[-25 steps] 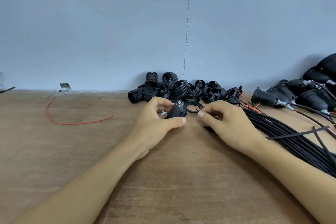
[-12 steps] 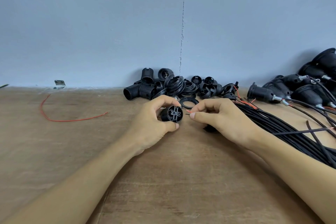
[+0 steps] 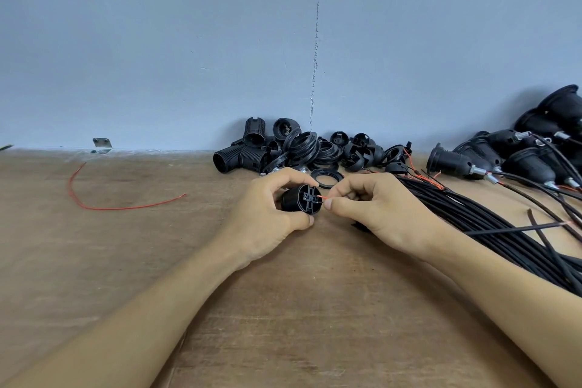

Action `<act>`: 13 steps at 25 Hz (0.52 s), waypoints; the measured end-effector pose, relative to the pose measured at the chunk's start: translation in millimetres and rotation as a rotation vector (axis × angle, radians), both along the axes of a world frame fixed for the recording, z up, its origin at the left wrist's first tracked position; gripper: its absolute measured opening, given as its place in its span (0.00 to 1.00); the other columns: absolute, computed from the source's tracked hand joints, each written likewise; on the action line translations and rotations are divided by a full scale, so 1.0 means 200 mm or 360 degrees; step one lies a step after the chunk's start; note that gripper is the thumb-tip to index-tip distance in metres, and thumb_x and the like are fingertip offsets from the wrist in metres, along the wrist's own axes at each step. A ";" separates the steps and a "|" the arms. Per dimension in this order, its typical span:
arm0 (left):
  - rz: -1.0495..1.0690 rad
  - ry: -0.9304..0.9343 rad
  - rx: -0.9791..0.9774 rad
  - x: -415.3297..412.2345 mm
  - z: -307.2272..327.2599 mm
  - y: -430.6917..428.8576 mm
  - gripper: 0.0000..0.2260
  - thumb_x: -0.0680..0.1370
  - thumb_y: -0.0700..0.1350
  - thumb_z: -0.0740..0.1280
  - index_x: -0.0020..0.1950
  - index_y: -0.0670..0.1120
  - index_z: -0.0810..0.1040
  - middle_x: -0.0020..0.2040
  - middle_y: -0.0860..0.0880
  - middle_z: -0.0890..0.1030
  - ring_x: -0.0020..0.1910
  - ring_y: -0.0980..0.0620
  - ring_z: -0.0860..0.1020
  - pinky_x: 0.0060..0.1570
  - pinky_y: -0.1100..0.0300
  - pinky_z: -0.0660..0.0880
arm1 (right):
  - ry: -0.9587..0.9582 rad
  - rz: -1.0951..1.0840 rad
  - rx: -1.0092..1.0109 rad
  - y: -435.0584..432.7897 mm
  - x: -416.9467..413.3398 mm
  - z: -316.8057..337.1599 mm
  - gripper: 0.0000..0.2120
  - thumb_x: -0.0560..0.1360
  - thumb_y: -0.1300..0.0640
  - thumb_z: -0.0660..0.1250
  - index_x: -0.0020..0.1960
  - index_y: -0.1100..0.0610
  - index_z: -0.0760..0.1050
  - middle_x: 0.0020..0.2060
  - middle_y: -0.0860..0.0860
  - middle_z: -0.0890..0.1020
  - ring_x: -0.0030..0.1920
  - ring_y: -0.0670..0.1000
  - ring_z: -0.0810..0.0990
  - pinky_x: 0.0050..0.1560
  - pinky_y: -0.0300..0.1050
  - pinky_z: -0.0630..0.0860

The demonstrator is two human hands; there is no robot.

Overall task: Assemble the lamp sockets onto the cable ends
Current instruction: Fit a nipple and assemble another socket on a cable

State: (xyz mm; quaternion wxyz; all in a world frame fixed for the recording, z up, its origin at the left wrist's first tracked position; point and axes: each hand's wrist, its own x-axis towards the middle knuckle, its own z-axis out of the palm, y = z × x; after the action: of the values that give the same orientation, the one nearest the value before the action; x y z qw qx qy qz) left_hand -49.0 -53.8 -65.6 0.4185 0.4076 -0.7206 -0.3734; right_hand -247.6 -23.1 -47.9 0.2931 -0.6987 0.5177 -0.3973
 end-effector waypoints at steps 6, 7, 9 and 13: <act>-0.0010 -0.0006 -0.0006 0.00 0.00 -0.01 0.20 0.62 0.43 0.76 0.50 0.62 0.83 0.50 0.56 0.85 0.53 0.54 0.83 0.62 0.44 0.78 | 0.0044 -0.0077 -0.0038 0.01 0.01 0.00 0.03 0.74 0.56 0.73 0.41 0.52 0.83 0.27 0.40 0.74 0.30 0.41 0.69 0.35 0.32 0.66; -0.0005 -0.0013 -0.0017 0.00 -0.01 -0.01 0.20 0.62 0.43 0.76 0.50 0.61 0.83 0.50 0.56 0.85 0.53 0.53 0.83 0.61 0.43 0.78 | 0.0079 -0.0104 -0.0078 0.01 0.01 0.00 0.04 0.74 0.56 0.73 0.40 0.52 0.83 0.27 0.39 0.74 0.30 0.40 0.69 0.35 0.31 0.66; 0.0017 -0.0039 -0.0058 0.00 -0.01 -0.01 0.20 0.62 0.44 0.76 0.50 0.62 0.83 0.49 0.57 0.85 0.51 0.54 0.83 0.59 0.43 0.79 | 0.0160 -0.0166 -0.0191 0.03 0.03 0.00 0.05 0.72 0.55 0.74 0.38 0.50 0.81 0.27 0.38 0.75 0.30 0.39 0.69 0.35 0.30 0.67; 0.0027 -0.0077 -0.0114 -0.01 -0.02 -0.01 0.20 0.63 0.46 0.77 0.50 0.64 0.83 0.48 0.59 0.85 0.50 0.57 0.83 0.57 0.45 0.80 | 0.0248 -0.0182 -0.0336 0.05 0.05 0.01 0.05 0.72 0.56 0.73 0.39 0.49 0.81 0.28 0.41 0.75 0.32 0.39 0.72 0.37 0.30 0.69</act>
State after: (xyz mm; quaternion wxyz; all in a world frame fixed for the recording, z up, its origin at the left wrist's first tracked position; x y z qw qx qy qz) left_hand -50.5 -56.3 -69.7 0.4184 0.4074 -0.7399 -0.3338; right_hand -237.9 -13.1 -46.8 0.1538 -0.7238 0.5331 -0.4102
